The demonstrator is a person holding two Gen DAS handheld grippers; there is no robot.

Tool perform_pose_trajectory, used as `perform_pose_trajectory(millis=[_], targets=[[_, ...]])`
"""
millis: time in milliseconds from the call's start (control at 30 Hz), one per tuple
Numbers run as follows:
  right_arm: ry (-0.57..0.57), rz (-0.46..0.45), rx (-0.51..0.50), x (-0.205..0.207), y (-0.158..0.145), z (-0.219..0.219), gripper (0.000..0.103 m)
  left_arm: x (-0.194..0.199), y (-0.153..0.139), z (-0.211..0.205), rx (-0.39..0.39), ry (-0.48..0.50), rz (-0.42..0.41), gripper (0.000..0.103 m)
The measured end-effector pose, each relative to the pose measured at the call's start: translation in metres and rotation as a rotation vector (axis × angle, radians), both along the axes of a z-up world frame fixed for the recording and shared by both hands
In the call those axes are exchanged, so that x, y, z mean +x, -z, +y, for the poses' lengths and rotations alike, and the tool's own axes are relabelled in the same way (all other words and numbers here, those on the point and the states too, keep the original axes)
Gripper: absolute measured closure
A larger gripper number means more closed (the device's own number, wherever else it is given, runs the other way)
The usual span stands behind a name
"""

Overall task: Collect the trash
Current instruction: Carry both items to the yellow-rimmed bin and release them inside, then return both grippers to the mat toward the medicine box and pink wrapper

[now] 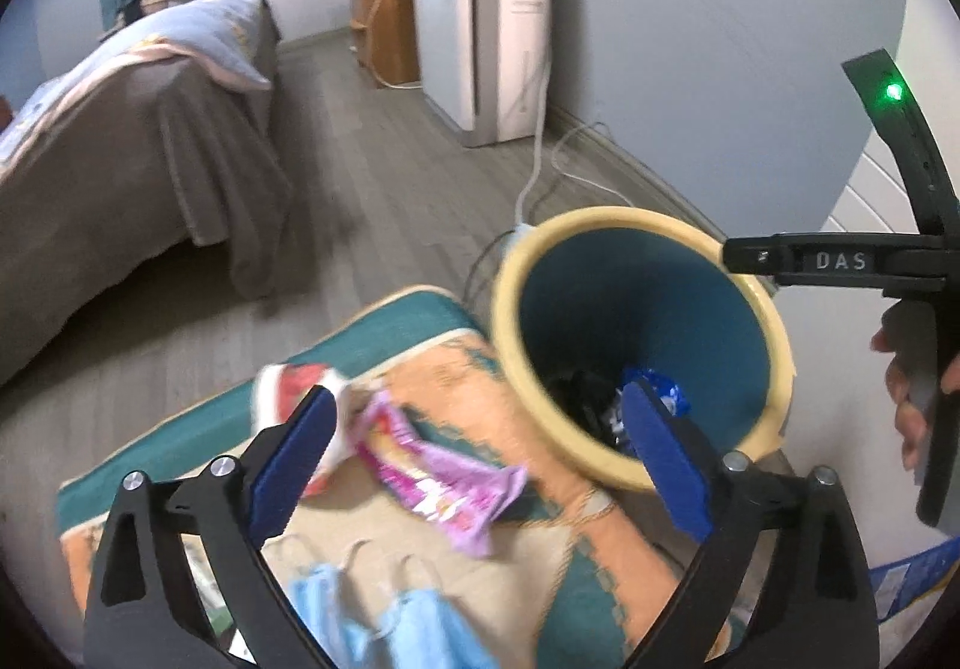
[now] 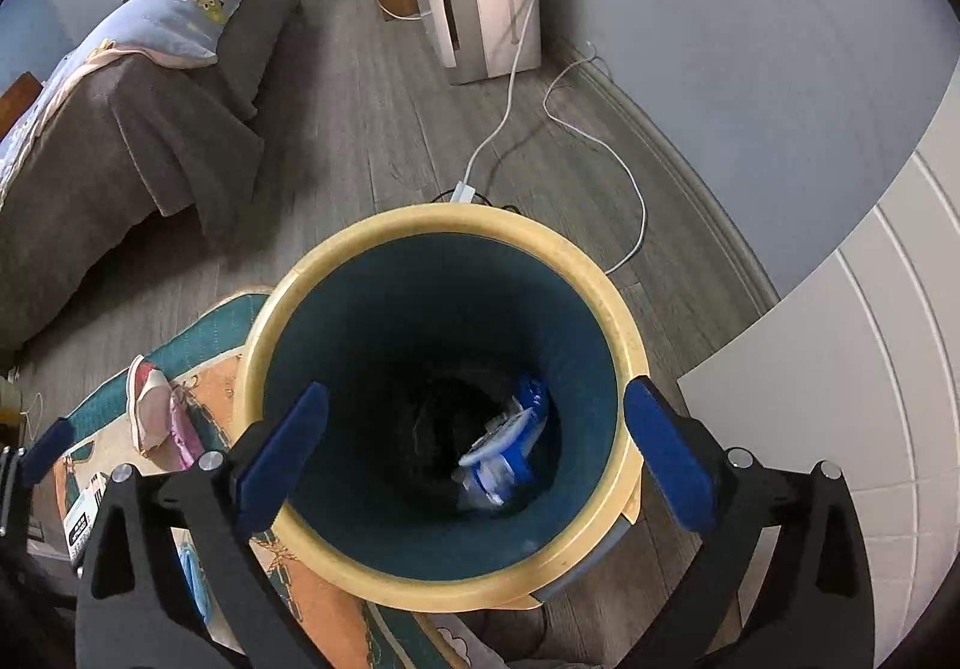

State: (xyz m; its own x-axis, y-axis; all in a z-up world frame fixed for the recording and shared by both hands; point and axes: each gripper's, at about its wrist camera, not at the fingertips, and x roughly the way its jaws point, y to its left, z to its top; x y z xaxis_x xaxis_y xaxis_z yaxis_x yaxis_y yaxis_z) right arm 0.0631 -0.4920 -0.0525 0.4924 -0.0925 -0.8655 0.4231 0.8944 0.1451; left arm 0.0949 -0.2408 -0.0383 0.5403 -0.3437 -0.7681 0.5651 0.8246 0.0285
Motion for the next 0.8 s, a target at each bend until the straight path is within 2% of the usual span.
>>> perform_pose_trajectory(millis=[200, 300, 533, 667, 800], targets=[[-0.046, -0.041, -0.008, -0.005, -0.023, 0.032, 0.006, -0.009, -0.024, 0.05, 0.02, -0.061, -0.024, 0.006], [-0.097, -0.071, -0.063, -0.007, -0.04, 0.06, 0.006, -0.013, -0.035, 0.082, 0.036, -0.1, -0.032, 0.006], [-0.154, -0.099, -0.08, -0.005, -0.055, 0.112, 0.006, -0.015, -0.045, 0.158, 0.087, -0.205, -0.037, 0.006], [-0.208, -0.084, -0.077, 0.002, -0.051, 0.146, 0.006, -0.017, -0.039, 0.198, 0.077, -0.276, -0.036, 0.005], [-0.261, -0.072, -0.088, 0.011, -0.045, 0.173, 0.006, -0.01, -0.022, 0.23, 0.065, -0.331, 0.018, 0.005]])
